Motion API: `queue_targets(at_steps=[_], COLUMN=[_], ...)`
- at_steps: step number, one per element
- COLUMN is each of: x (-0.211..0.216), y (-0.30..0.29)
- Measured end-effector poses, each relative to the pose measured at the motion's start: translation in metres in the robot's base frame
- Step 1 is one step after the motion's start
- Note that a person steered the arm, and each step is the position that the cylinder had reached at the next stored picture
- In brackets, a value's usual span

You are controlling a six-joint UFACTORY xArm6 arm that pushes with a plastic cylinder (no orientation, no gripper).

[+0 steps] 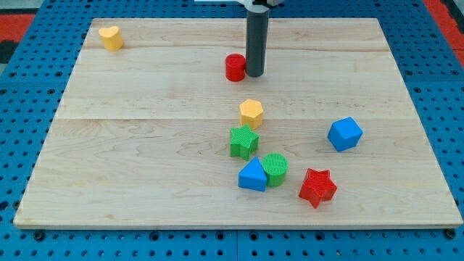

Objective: Make the red circle to the center tiop

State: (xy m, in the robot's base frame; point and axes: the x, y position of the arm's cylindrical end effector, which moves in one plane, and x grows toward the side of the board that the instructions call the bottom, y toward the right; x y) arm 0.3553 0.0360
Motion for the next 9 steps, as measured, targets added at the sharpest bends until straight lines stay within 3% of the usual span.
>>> queue_targets(at_steps=[1, 3, 4, 6, 7, 9], x=[0.013, -0.048, -0.051, -0.058, -0.082, -0.073], y=[-0.011, -0.042, -0.089, -0.126, -0.144, -0.065])
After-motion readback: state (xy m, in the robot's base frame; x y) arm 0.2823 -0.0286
